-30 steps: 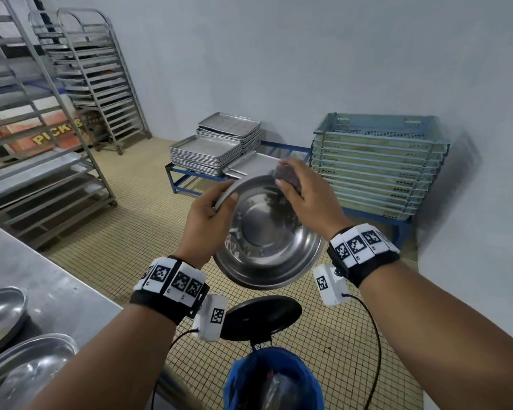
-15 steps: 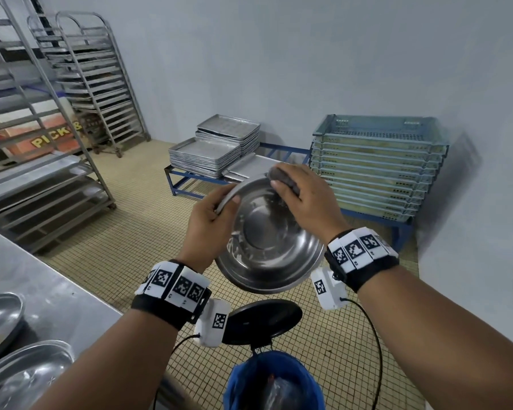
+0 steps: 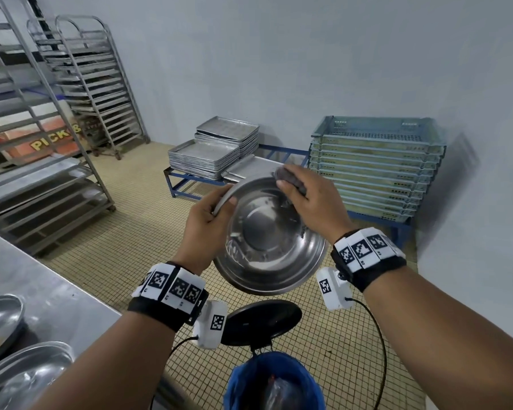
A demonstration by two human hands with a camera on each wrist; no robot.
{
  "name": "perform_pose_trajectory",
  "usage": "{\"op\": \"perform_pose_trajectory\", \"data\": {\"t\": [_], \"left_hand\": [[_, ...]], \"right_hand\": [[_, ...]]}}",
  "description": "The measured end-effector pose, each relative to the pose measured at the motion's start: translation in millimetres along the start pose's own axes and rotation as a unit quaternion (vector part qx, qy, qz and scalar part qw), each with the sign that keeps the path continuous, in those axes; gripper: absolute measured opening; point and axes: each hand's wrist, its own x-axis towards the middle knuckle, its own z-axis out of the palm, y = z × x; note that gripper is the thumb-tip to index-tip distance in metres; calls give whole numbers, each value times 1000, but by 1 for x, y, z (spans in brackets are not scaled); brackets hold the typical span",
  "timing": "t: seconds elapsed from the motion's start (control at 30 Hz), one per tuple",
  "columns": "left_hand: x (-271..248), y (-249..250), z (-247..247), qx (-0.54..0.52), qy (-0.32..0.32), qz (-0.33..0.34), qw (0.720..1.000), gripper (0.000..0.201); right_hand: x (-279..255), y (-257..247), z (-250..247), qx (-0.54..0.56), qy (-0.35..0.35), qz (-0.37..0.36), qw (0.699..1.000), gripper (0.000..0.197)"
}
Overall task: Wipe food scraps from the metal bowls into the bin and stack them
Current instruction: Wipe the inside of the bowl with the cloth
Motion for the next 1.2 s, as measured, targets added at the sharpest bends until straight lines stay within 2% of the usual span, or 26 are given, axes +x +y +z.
{"op": "perform_pose_trajectory", "data": {"t": [0.07, 0.13, 0.2, 0.27, 0.37, 0.43, 0.5, 0.6, 0.67, 0.77, 0.9, 0.97, 1.1, 1.2], "left_hand": [[-1, 2, -2, -18, 24, 3, 1000, 24], [0, 1, -7, -41, 62, 6, 997, 19], [1, 2, -9, -46, 82, 11, 995, 19], [1, 2, -8, -28, 65, 13, 997, 18], [-4, 4, 1, -3, 5, 13, 1000, 24], [-7, 6, 4, -20, 4, 21, 1000, 22], [-7, 6, 3, -54, 45, 23, 997, 20], [-6, 2, 2, -97, 104, 14, 990, 18], [-7, -2, 2, -84, 92, 18, 992, 19], [-6, -2, -4, -24, 29, 35, 999, 21], [6, 17, -12, 39, -77, 28, 996, 24], [10, 26, -12, 59, -101, 46, 992, 22], [11, 23, -12, 31, -74, 53, 995, 21], [6, 19, -13, -13, 0, 35, 999, 19]], "right_hand": [[-5, 1, -2, 57, 7, 27, 998, 44], [-15, 5, -1, 114, 12, 83, 990, 37], [-23, 6, 0, 109, 11, 119, 987, 36], [-22, 3, 1, 90, 13, 109, 990, 37], [-6, -6, -2, 39, 11, 24, 999, 42], [4, -9, -7, 13, 16, -11, 1000, 45], [5, -5, -9, 38, 30, 5, 999, 43], [-5, 5, -6, 133, 49, 92, 986, 38], [-11, 10, -3, 149, 59, 106, 981, 36], [-13, 8, -8, 144, 60, 81, 984, 34], [-5, 0, -17, 72, -4, -1, 997, 41], [-2, -4, -16, 36, -31, -25, 999, 41], [-5, -4, -14, 50, -9, -20, 999, 41], [-15, 1, -15, 86, 22, 35, 995, 39]]}}
